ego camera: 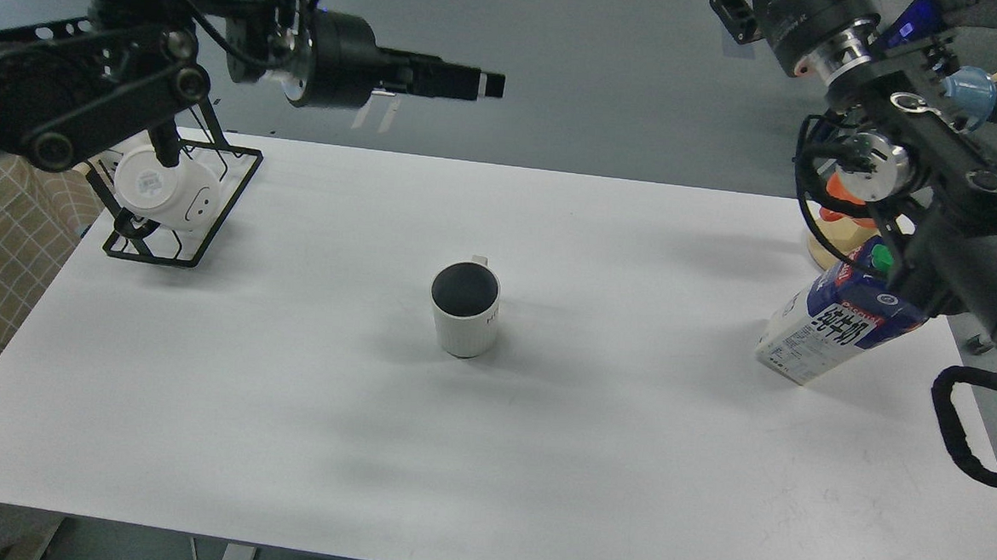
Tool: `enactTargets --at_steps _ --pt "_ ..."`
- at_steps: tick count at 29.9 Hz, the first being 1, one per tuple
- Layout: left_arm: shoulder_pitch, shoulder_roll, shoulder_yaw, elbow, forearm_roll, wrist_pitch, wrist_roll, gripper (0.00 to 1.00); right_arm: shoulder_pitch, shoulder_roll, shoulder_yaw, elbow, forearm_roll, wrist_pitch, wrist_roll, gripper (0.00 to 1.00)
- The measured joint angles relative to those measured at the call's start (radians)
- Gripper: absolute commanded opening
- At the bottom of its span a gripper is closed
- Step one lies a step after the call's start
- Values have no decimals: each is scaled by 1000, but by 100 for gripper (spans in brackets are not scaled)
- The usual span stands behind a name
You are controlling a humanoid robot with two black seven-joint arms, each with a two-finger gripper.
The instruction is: Place cup and milk with both arms
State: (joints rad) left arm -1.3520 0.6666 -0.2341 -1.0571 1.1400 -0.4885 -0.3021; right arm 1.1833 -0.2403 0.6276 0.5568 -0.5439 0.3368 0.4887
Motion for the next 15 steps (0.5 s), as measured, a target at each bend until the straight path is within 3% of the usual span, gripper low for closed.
enactTargets --at_steps 5,15 --pt "21 40 -137 93 -340 0 74 98 -3 -266 -89 232 -153 -22 0 100" --pt "135 74 -171 104 -642 0 76 98 -113 -763 -99 604 -583 -35 0 100"
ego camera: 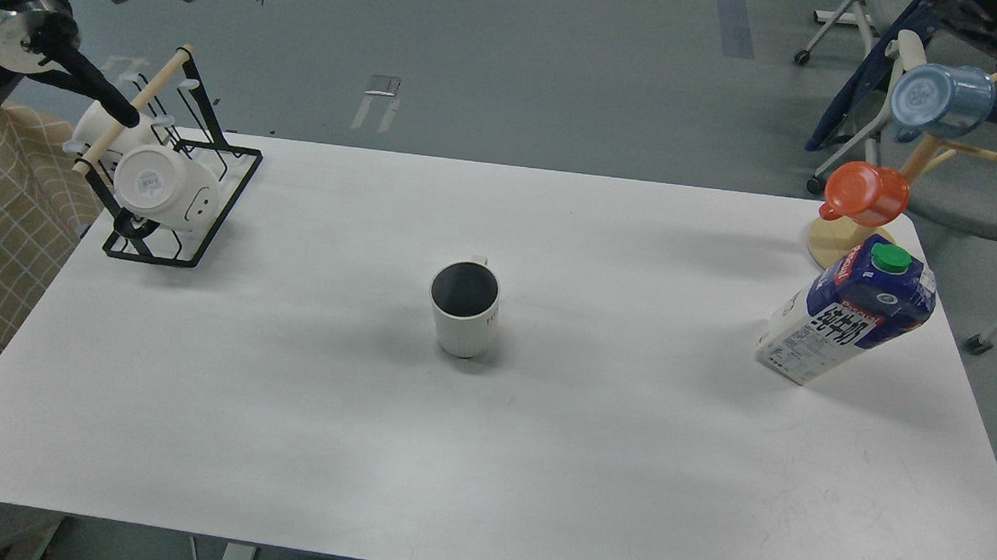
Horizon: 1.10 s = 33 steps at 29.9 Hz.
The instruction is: Place cup and milk with both arms
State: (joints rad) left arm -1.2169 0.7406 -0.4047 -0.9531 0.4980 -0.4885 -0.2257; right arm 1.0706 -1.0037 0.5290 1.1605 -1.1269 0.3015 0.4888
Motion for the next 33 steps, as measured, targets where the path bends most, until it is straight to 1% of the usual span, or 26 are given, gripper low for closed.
enactTargets --at_steps 2,9,13,19,22,26,33 --pt "12 0 0 -2 -3 0 -1 97 -34 -78 -1 30 -74 -31 0 100" --pt "30 -6 -1 -4 -3 0 -4 97 -208 -310 -12 137 -259 -225 0 100" --pt "31 -14 -8 -4 -3 0 -5 97 -281 -362 -52 154 -340 -358 0 100" --pt "31 -27 -21 -4 -3 0 -5 98 -385 -361 -169 147 -462 -610 0 100" --pt "31 -27 -21 -4 -3 0 -5 97 -422 -336 -240 146 -503 -711 0 100" --pt "31 -28 -22 -4 -3 0 -5 97 -439 -302 -290 134 -530 -755 0 100" --pt "31 -31 -21 -4 -1 0 -5 98 -460 -197 -300 70 -559 -762 0 100"
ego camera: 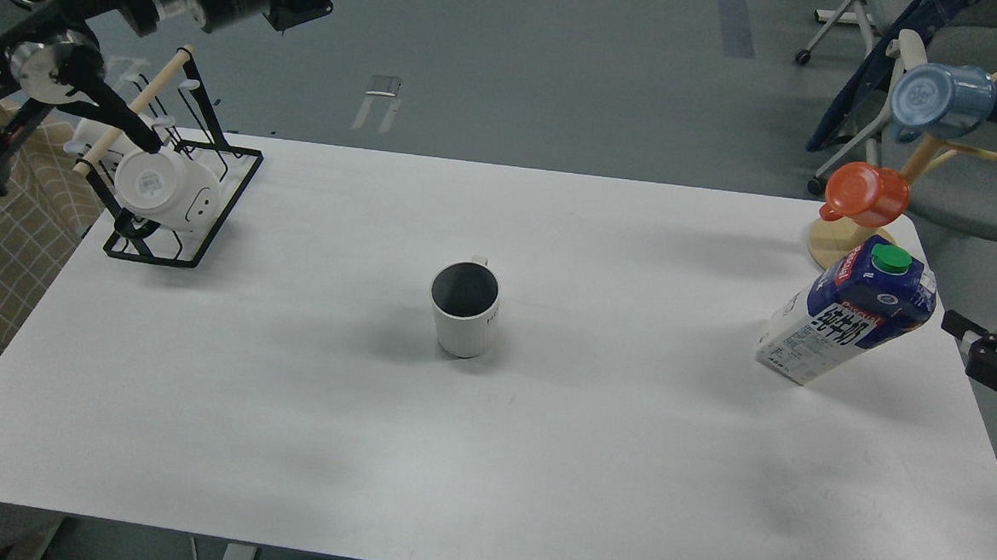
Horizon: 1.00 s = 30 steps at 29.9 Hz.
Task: Place cup and milk with both arms
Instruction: 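Grasp the milk carton with the right gripper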
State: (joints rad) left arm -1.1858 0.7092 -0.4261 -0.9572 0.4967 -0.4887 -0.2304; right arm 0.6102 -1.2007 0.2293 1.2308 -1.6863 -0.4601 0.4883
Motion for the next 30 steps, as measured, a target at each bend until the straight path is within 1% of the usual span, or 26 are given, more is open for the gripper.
enactTargets --at_steps 7,12,13,15,16,17,18,19,20,21,22,24,30 --pt "0 0 1 0 2 0 2 97 -6 153 7 -111 -5 -1 0 100" --pt "0 3 1 -1 2 0 3 98 -1 239 10 -153 -3 -10 0 93" --pt "0 3 1 -1 2 0 3 98 0 247 10 -157 -3 -11 0 90" --pt "0 4 1 -2 2 0 3 98 -2 258 10 -162 -3 -12 0 74" --pt "0 4 1 -2 4 0 3 97 -3 260 10 -166 -3 -13 0 46" --pt "0 4 2 -2 6 0 3 97 -4 263 10 -169 -3 -13 0 23" --pt "0 4 2 -2 8 0 3 97 -5 265 10 -171 -3 -14 0 23" --pt "0 4 3 -2 9 0 3 98 -5 267 10 -172 -3 -15 0 19" --pt "1 4 3 -2 10 0 3 97 -5 270 10 -173 -3 -15 0 17" --pt "1 4 4 -2 11 0 3 97 -6 271 10 -173 -3 -15 0 10" --pt "1 4 4 -2 12 0 3 97 -6 272 10 -173 -3 -15 0 5" --pt "2 4 4 -2 12 0 3 97 -6 271 10 -171 -3 -16 0 0" --pt "1 3 2 -2 9 0 4 97 -6 262 14 -161 4 -26 0 0"
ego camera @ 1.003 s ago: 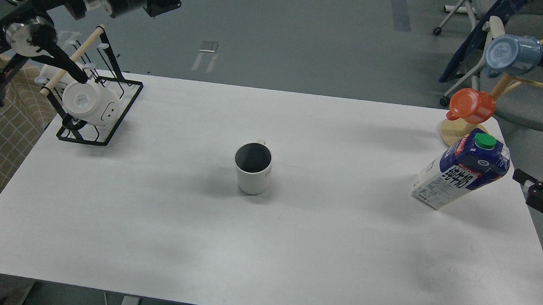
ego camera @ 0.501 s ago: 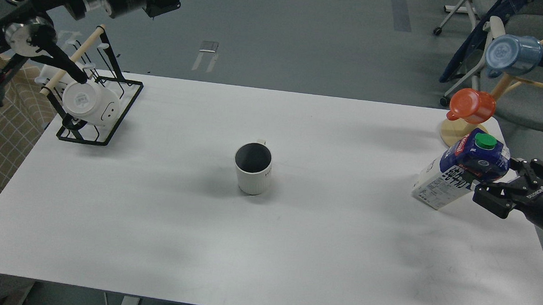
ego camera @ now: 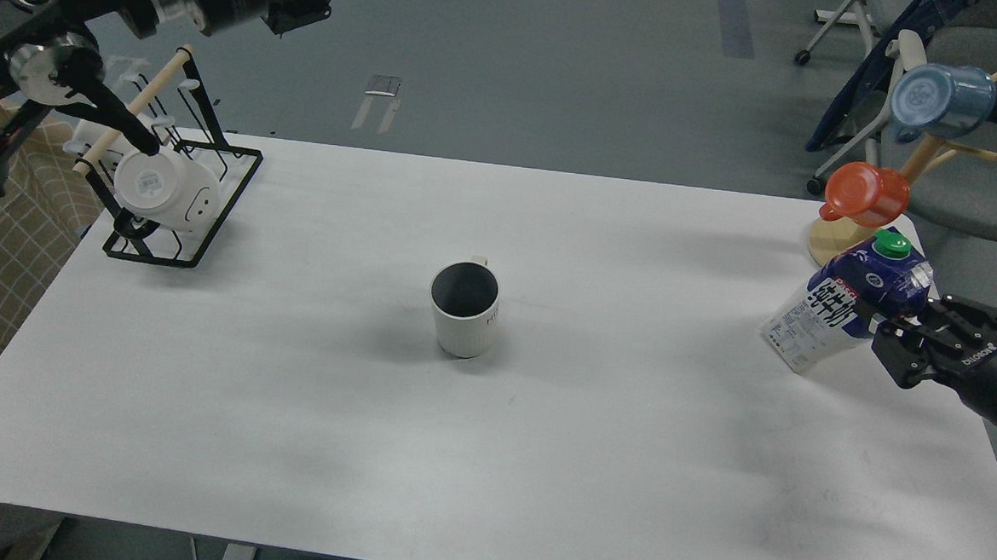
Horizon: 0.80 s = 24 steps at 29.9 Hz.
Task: Place cup and milk with both arms
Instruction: 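Grasp the milk carton with the right gripper, then move the milk carton with the right gripper beside the white cup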
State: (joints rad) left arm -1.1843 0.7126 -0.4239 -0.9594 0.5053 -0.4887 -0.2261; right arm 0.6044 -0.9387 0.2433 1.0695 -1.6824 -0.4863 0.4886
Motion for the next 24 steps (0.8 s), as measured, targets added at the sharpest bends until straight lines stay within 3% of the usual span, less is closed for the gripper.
enactTargets --at_steps 13,24 --pt "-1 5 1 -3 2 0 1 97 89 17 60 204 -33 30 0 0" --pt "0 6 1 -4 4 0 1 98 144 224 46 194 -254 150 0 0"
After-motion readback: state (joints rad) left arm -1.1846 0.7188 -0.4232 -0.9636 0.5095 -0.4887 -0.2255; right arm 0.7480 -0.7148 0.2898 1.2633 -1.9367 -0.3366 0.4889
